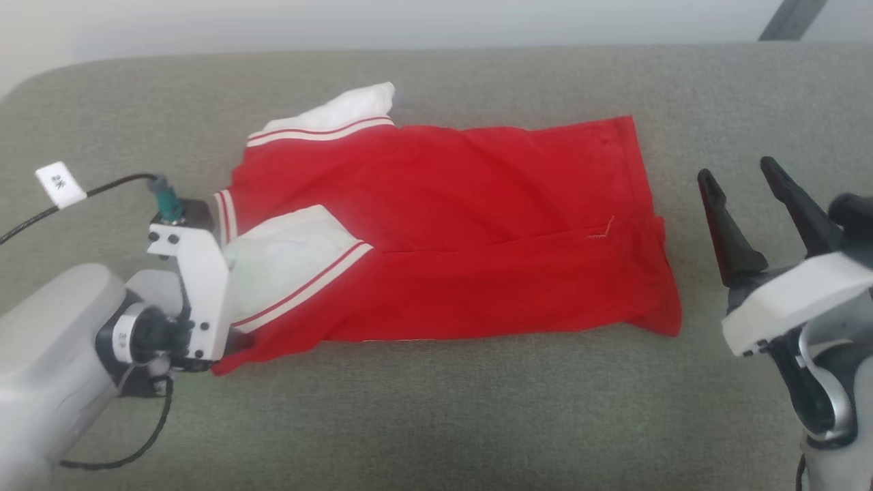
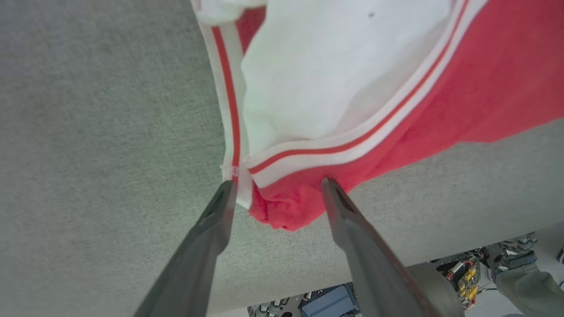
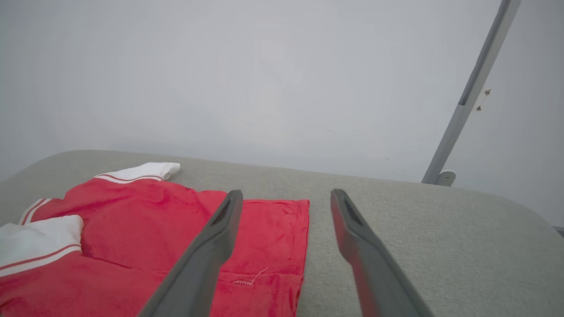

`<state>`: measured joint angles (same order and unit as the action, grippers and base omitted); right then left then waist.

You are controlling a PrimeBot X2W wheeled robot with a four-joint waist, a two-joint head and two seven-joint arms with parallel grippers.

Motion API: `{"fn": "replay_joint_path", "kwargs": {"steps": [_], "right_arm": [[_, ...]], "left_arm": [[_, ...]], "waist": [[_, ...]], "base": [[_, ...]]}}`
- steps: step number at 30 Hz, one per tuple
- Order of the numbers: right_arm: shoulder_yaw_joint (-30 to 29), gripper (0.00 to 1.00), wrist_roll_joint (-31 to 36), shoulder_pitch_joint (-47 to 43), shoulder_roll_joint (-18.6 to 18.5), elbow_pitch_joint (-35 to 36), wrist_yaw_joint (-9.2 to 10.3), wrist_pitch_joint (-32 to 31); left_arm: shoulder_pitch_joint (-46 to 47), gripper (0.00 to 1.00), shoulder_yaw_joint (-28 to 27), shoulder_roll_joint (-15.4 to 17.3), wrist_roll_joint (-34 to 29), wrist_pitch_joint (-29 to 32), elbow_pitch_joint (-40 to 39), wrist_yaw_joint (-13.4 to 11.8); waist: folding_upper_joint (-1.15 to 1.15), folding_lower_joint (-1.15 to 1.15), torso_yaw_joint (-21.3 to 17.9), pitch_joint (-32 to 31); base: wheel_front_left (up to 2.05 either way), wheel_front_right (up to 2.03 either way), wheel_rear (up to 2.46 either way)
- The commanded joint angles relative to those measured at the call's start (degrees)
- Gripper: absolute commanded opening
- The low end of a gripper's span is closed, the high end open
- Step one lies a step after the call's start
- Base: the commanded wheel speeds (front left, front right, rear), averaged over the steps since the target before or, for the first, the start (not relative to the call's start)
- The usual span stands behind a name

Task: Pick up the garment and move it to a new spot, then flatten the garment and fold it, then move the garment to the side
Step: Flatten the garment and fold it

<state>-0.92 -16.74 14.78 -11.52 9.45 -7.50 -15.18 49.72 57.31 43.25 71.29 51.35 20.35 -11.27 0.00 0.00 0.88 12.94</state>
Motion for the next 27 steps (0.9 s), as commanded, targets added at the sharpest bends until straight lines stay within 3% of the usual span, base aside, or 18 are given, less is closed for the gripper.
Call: {"fn": "replay_joint_path", "kwargs": {"steps": [1,13,14,16,27], "right_arm": [[-0.5,1.0,0.6,-0.9,0.5,1.0,0.02,0.1],[-4.7,1.0,1.5,-4.7,5.2,8.2,0.02,-3.4],[-4.6,1.0,1.3,-5.0,5.3,8.4,0.02,-4.2],[-4.2,1.0,0.5,-5.8,5.4,8.2,0.02,-6.7],[-1.7,1.0,-2.5,-5.1,2.1,2.7,0.02,-26.0]], "left_arm": [[-0.8,1.0,-0.1,0.5,0.0,-0.6,0.2,0.1],[-4.4,1.0,-0.6,-1.8,2.9,-1.5,7.9,1.6],[-4.4,0.87,-0.4,-2.1,3.1,-1.3,8.2,1.8],[-4.3,0.0,-0.6,-2.6,3.6,-1.4,9.1,2.0],[-3.2,0.0,-1.1,-5.2,3.7,-3.0,10.6,4.6]], "waist": [[0.0,0.0,-0.7,0.7],[0.0,0.0,-2.2,2.9],[0.0,0.0,-2.2,2.9],[0.0,0.0,-2.1,3.0],[0.0,0.0,-1.1,4.2]], "base": [[0.0,0.0,0.0],[0.0,0.0,0.0],[0.0,0.0,0.0],[0.0,0.0,0.0],[0.0,0.0,0.0]]}}
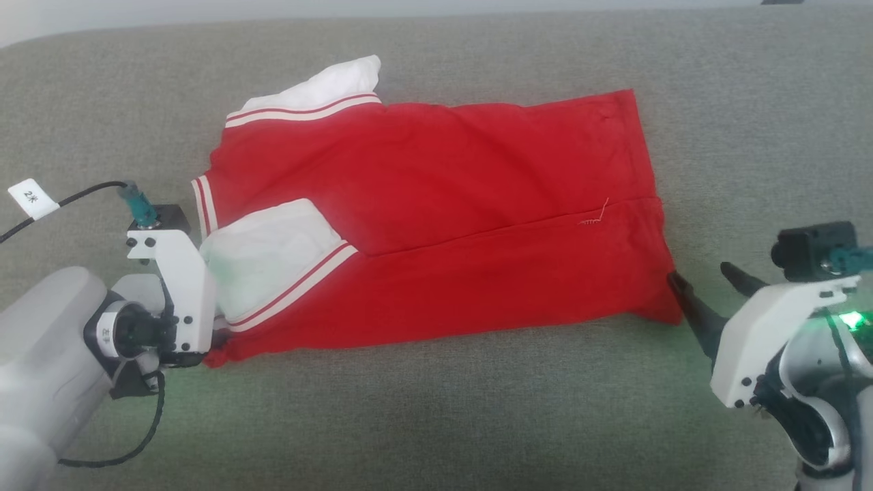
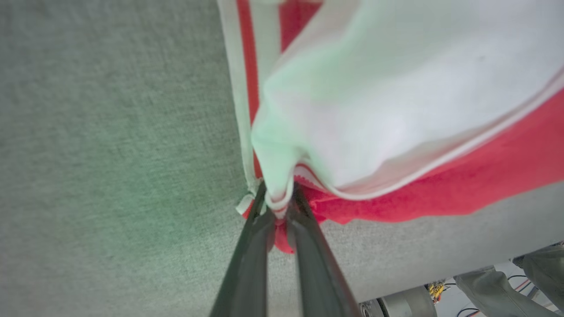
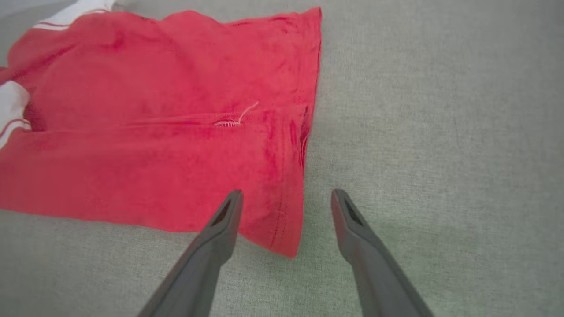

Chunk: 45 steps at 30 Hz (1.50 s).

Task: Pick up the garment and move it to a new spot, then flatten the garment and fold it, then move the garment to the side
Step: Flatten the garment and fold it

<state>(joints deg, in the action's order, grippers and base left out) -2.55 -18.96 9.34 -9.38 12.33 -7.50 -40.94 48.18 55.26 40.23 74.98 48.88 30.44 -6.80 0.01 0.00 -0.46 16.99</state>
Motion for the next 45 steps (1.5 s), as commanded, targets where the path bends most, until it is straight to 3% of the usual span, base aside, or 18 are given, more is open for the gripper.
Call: {"fn": "replay_joint_path", "kwargs": {"steps": [1,15,16,17,24,31,45], "right_arm": [[-0.3,1.0,0.1,0.9,-0.1,-1.2,0.02,-1.2],[0.9,1.0,1.9,7.4,1.2,-17.8,0.02,-8.8],[1.6,0.4,1.7,7.7,1.2,-18.7,0.01,-9.3],[1.9,0.0,1.4,7.9,1.3,-19.3,0.01,-9.5],[0.4,0.0,2.0,8.9,0.7,-19.8,0.06,-10.0],[-0.2,0.0,1.0,8.4,-1.7,-15.3,0.07,-11.8],[-1.7,0.0,-2.2,-0.1,-5.5,-1.5,0.07,-19.9]], "left_arm": [[-1.5,0.0,1.0,-2.4,-0.1,-0.6,0.6,0.3],[0.1,0.0,1.6,-5.2,-1.0,-1.7,1.6,2.0],[0.2,0.0,1.6,-5.3,-1.0,-1.8,1.7,2.2],[0.2,0.0,1.6,-5.3,-1.1,-2.0,1.8,2.5],[0.5,0.0,1.3,-4.8,-1.0,-2.2,2.0,3.0],[1.0,0.0,0.3,-1.8,-0.5,-0.7,-0.8,2.2],[-3.3,0.0,1.0,9.4,-0.9,4.4,-21.6,-7.3]], "waist": [[-0.01,0.0,0.3,0.3],[-0.01,0.0,2.6,2.2],[-0.01,0.0,2.6,2.2],[-0.01,0.0,2.7,2.2],[-0.01,0.0,3.1,1.9],[-0.01,0.0,3.3,1.1],[-0.01,0.0,3.4,-1.2]], "base": [[0.0,0.0,0.0],[0.0,0.0,0.0],[0.0,0.0,0.0],[0.0,0.0,0.0],[0.0,0.0,0.0],[0.0,0.0,0.0],[0.0,0.0,0.0]]}}
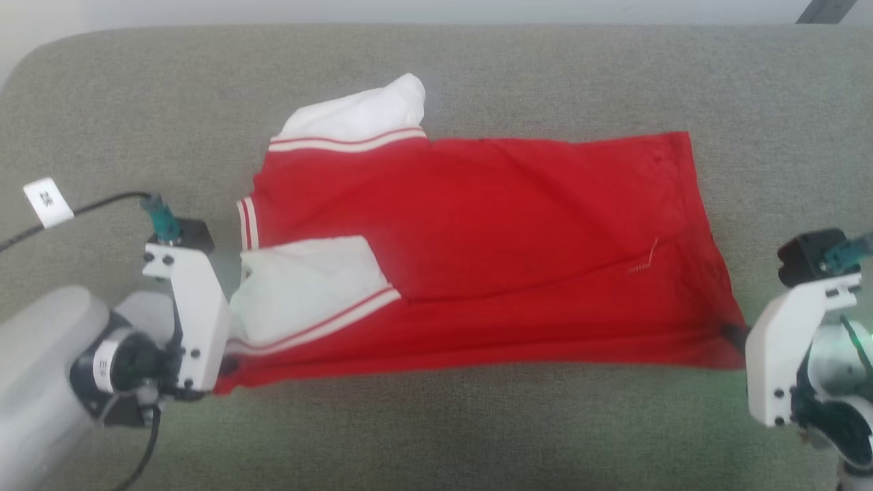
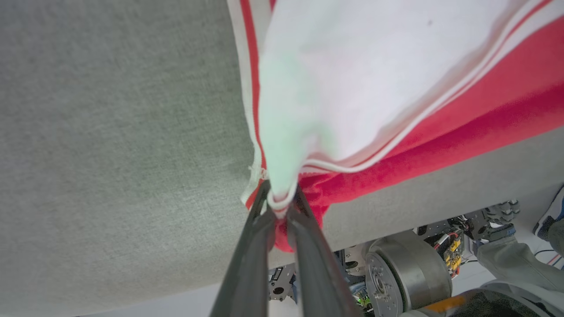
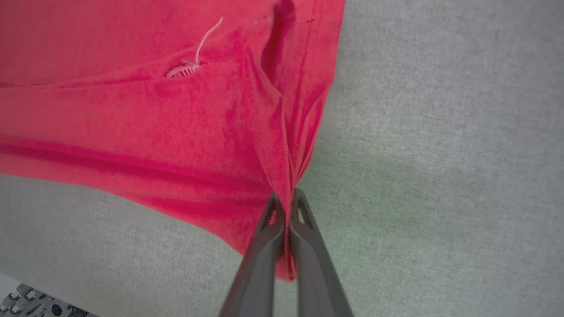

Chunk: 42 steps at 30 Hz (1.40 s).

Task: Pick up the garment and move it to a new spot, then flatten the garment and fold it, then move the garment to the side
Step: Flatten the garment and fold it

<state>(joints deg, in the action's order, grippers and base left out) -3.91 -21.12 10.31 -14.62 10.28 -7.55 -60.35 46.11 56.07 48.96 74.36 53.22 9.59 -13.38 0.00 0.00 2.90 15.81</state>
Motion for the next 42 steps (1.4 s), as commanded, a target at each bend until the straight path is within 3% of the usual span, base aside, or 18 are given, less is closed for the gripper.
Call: {"fn": "replay_joint_path", "kwargs": {"steps": [1,7,9,10,11,12,13,14,15,21,30,34,42], "right_arm": [[-0.6,0.0,-0.1,-1.8,-0.1,1.3,0.12,-0.9],[-0.9,0.0,0.4,-5.4,1.5,3.0,0.12,-1.4],[-0.6,0.0,0.6,-6.1,1.7,2.4,0.12,-1.0],[-0.5,0.0,0.7,-6.2,1.9,2.0,0.12,-0.5],[-0.3,0.0,0.9,-6.1,1.9,1.5,0.12,-0.1],[0.0,0.11,1.1,-6.1,1.8,1.1,0.12,0.3],[0.0,0.35,1.2,-5.9,2.0,0.6,0.12,1.0],[0.1,0.58,1.2,-5.6,2.1,0.0,0.12,1.5],[0.3,1.0,1.4,-5.4,2.1,-0.5,0.12,1.9],[0.0,1.0,1.4,-4.1,2.9,-1.3,0.12,3.5],[-2.4,1.0,1.1,-1.3,4.9,3.8,0.11,11.1],[-1.6,1.0,2.1,1.0,5.5,6.6,0.08,20.5],[2.0,1.0,6.5,5.2,7.5,6.2,0.08,47.0]], "left_arm": [[-1.8,0.0,0.3,1.0,-0.2,0.0,-1.9,-1.1],[-5.3,0.0,1.2,2.0,-0.2,-1.3,-5.0,-2.8],[-6.0,0.12,1.6,1.4,-0.5,-2.0,-4.5,-2.6],[-6.3,0.21,1.9,1.0,-0.9,-2.4,-4.0,-2.3],[-6.5,0.44,2.1,0.6,-1.2,-2.9,-3.4,-2.1],[-6.5,0.75,2.2,0.1,-1.4,-3.2,-2.7,-2.0],[-6.5,1.0,2.4,-0.4,-1.6,-3.4,-2.0,-1.6],[-6.7,1.0,2.3,-0.8,-1.1,-3.4,-1.2,-1.6],[-6.8,1.0,2.2,-1.2,-0.7,-3.6,-0.5,-1.5],[-4.8,1.0,1.2,-1.1,-0.6,-3.2,0.6,-1.3],[2.8,1.0,-3.0,3.7,-0.9,-0.3,-3.9,-3.3],[7.6,1.0,-5.3,3.7,-2.8,-1.9,-3.4,-2.0],[16.4,1.0,-8.1,1.1,-8.2,-10.5,6.5,5.0]], "waist": [[0.0,0.0,0.0,-0.1],[0.0,0.0,-0.2,0.0],[0.0,0.0,-0.3,0.1],[0.0,0.0,-0.3,0.2],[0.0,0.0,-0.4,0.3],[0.0,0.0,-0.5,0.3],[0.0,0.0,-0.5,0.4],[0.0,0.0,-0.6,0.4],[0.0,0.0,-0.6,0.4],[0.0,0.0,-1.1,0.4],[0.0,0.0,-3.1,1.4],[0.0,0.0,-4.8,3.1],[0.0,0.0,-9.8,7.4]], "base": [[0.0,0.0,0.0],[0.0,0.0,0.0],[0.0,0.0,0.0],[0.0,0.0,0.0],[0.0,0.0,0.0],[0.0,0.0,0.0],[0.0,0.0,0.0],[0.0,0.0,0.0],[0.0,0.0,0.0],[0.0,0.0,0.0],[0.0,0.0,0.0],[0.0,0.0,0.0],[0.0,0.0,0.0]]}}
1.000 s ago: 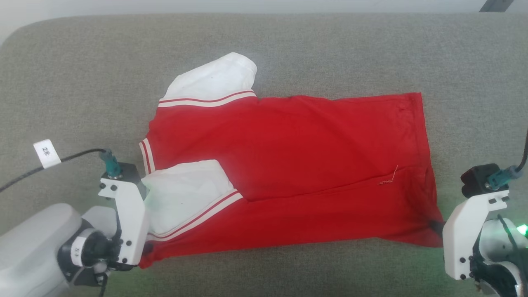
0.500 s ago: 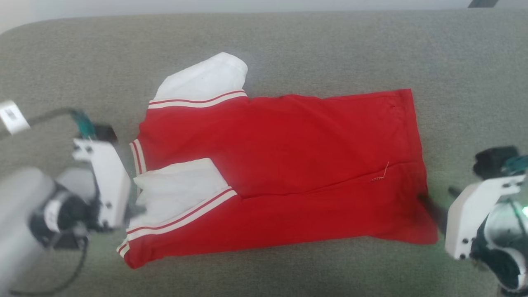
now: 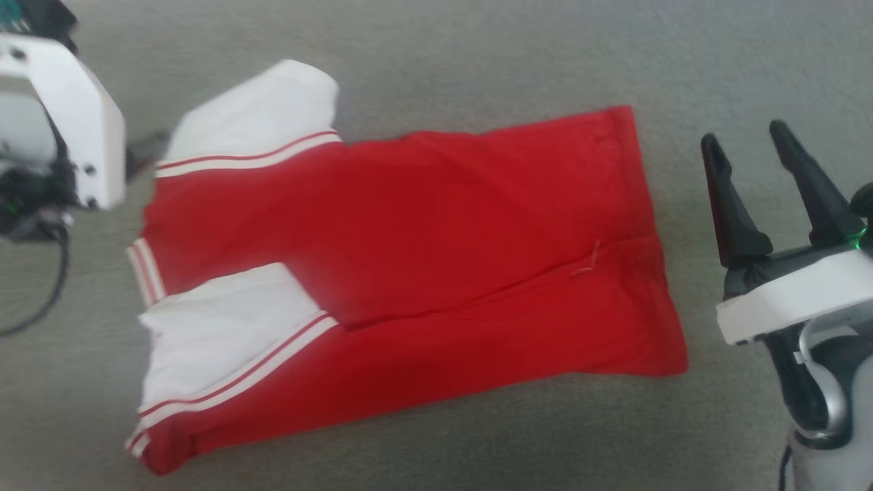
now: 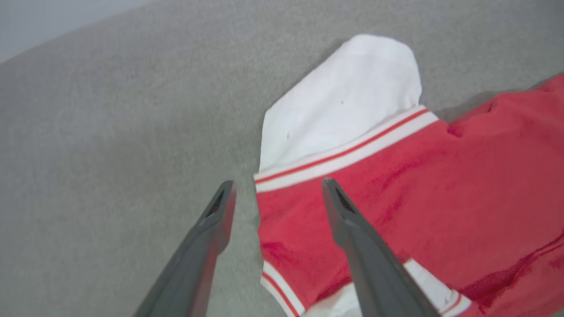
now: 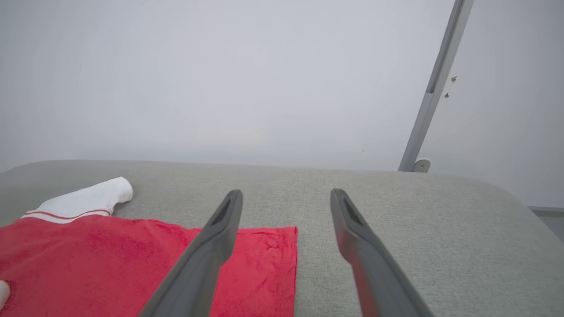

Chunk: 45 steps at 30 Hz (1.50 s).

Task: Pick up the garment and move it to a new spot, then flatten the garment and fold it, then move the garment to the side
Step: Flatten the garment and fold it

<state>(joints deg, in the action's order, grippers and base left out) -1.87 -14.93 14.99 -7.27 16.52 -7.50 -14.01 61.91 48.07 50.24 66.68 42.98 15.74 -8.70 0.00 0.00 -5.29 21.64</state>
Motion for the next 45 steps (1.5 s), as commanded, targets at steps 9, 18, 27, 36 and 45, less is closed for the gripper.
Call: {"fn": "replay_joint_path", "kwargs": {"steps": [9,18,27,36,45], "right_arm": [[1.9,1.0,4.0,1.6,2.9,-3.1,0.03,15.0],[1.8,1.0,4.4,1.3,4.0,-3.4,0.03,16.0],[1.1,1.0,3.4,2.3,4.4,-3.3,0.03,14.9],[1.5,1.0,0.6,4.1,4.5,-4.4,0.03,7.5],[4.7,1.0,0.0,17.7,3.0,-15.0,0.03,-13.0]], "left_arm": [[7.8,1.0,-0.3,-2.5,-3.6,-3.5,13.7,7.1],[11.7,1.0,-0.1,-4.8,-1.0,2.8,22.8,8.8],[12.2,1.0,1.1,-6.2,-0.6,6.7,26.4,8.1],[11.9,0.0,0.6,-8.8,0.7,5.9,26.6,10.2],[13.7,0.0,1.0,-11.7,-0.3,2.5,28.7,12.9]], "waist": [[0.0,0.0,-6.0,6.5],[0.0,0.0,-7.3,8.7],[0.0,0.0,-7.1,9.4],[0.0,0.0,-6.7,9.8],[0.0,0.0,-4.7,9.5]], "base": [[0.0,0.0,0.0],[0.0,0.0,0.0],[0.0,0.0,0.0],[0.0,0.0,0.0],[0.0,0.0,0.0]]}}
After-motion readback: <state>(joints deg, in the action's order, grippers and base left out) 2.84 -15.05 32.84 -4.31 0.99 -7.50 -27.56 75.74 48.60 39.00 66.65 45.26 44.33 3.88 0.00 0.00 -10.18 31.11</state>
